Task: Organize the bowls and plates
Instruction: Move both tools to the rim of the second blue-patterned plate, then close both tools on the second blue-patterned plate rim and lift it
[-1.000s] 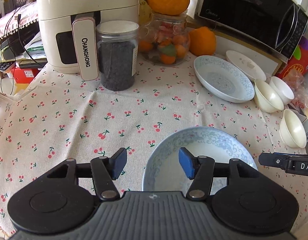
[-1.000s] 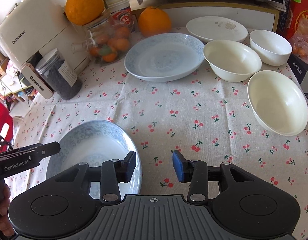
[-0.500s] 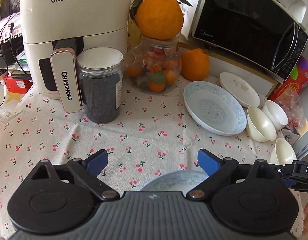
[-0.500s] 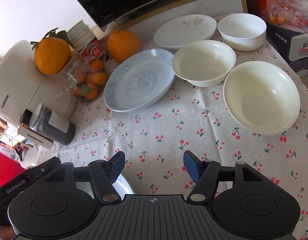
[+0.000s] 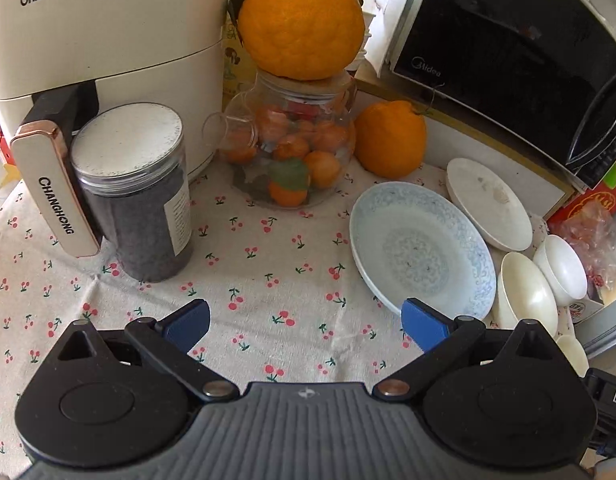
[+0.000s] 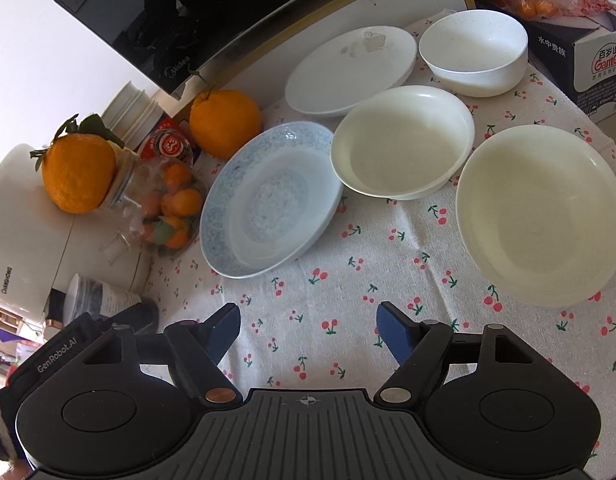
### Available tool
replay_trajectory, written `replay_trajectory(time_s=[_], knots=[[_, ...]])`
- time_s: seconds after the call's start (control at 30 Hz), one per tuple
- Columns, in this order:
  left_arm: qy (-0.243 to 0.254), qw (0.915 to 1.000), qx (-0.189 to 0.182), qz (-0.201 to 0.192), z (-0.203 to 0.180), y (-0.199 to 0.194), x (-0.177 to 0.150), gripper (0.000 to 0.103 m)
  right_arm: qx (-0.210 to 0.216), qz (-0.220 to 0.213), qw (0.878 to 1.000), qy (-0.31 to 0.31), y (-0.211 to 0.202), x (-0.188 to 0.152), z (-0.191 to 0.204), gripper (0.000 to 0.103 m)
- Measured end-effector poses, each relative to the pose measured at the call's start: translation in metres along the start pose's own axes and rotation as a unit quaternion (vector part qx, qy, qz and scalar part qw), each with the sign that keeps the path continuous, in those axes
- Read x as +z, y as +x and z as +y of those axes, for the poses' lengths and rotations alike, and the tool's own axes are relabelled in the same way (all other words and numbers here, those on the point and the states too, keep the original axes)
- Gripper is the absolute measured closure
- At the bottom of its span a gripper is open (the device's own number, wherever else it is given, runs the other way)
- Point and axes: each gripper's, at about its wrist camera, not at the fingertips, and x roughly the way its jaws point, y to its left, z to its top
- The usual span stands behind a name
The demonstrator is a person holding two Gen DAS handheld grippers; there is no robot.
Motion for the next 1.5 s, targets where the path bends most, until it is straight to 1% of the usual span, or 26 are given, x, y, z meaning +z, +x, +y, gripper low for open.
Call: replay_trajectory(time_s=[0.13,0.23,0.33,0.4,0.5,0.53,0.57,0.6,0.63,0.7,0.8,0.87,1.03,1.13,1.23,1.3,1.4,1.47,1.5], knots=[[0.026,0.9996,0.009,0.000,-0.015,0.020,0.010,0.002,0.007,0.006,1.000,0.020,0.015,0.008,0.000,0.026],[0.016,0.9999,0.002,0.003,-0.017,0.034,0.015,0.004,0.014,0.013,0.999,0.040,0.026,0.012,0.000,0.026],[-0.012,0.9997,-0.012,0.018,-0.016,0.049,0.020,0.013,0.013,0.008,0.999,0.052,0.036,0.017,0.003,0.027],[-0.020,0.9995,-0.012,0.020,-0.018,0.056,0.022,0.020,0.010,0.003,0.998,0.056,0.043,0.020,0.005,0.027],[-0.015,0.9997,-0.012,0.014,-0.021,0.064,0.023,0.029,0.000,0.000,0.997,0.072,0.054,0.023,0.003,0.035],[-0.014,0.9997,-0.016,0.015,-0.022,0.069,0.024,0.031,-0.003,0.001,0.997,0.075,0.057,0.023,0.002,0.039],[-0.015,0.9995,-0.019,0.019,-0.021,0.072,0.025,0.036,-0.006,0.002,0.997,0.078,0.060,0.023,0.001,0.043],[-0.017,0.9993,-0.022,0.024,-0.021,0.075,0.024,0.041,-0.010,0.000,0.997,0.079,0.063,0.023,0.001,0.044],[-0.019,0.9991,-0.025,0.027,-0.020,0.079,0.025,0.043,-0.015,-0.003,0.997,0.080,0.065,0.024,0.000,0.046],[-0.024,0.9989,-0.025,0.030,-0.018,0.083,0.026,0.049,-0.017,-0.012,0.997,0.080,0.067,0.025,0.000,0.048],[-0.022,0.9991,-0.025,0.024,-0.017,0.086,0.028,0.055,-0.020,-0.019,0.997,0.075,0.069,0.026,0.001,0.049],[-0.017,0.9993,-0.024,0.024,-0.018,0.089,0.028,0.057,-0.025,-0.025,0.997,0.070,0.070,0.027,0.003,0.051],[-0.008,0.9996,-0.020,0.020,-0.021,0.093,0.028,0.058,-0.034,-0.035,0.997,0.067,0.072,0.028,0.004,0.056],[-0.007,0.9995,-0.024,0.019,-0.021,0.095,0.031,0.058,-0.040,-0.040,0.997,0.060,0.073,0.028,0.006,0.057],[0.005,0.9997,-0.018,0.016,-0.024,0.098,0.031,0.058,-0.047,-0.045,0.997,0.052,0.074,0.029,0.008,0.059],[0.015,0.9997,-0.016,0.013,-0.026,0.099,0.031,0.061,-0.052,-0.049,0.996,0.047,0.075,0.030,0.010,0.060],[0.032,0.9994,-0.015,0.006,-0.028,0.101,0.030,0.064,-0.058,-0.056,0.996,0.045,0.077,0.030,0.010,0.067],[0.047,0.9989,-0.010,0.001,-0.032,0.102,0.028,0.064,-0.063,-0.059,0.996,0.040,0.078,0.030,0.010,0.074],[0.057,0.9984,-0.009,-0.001,-0.035,0.103,0.027,0.067,-0.064,-0.060,0.995,0.037,0.079,0.030,0.011,0.076]])
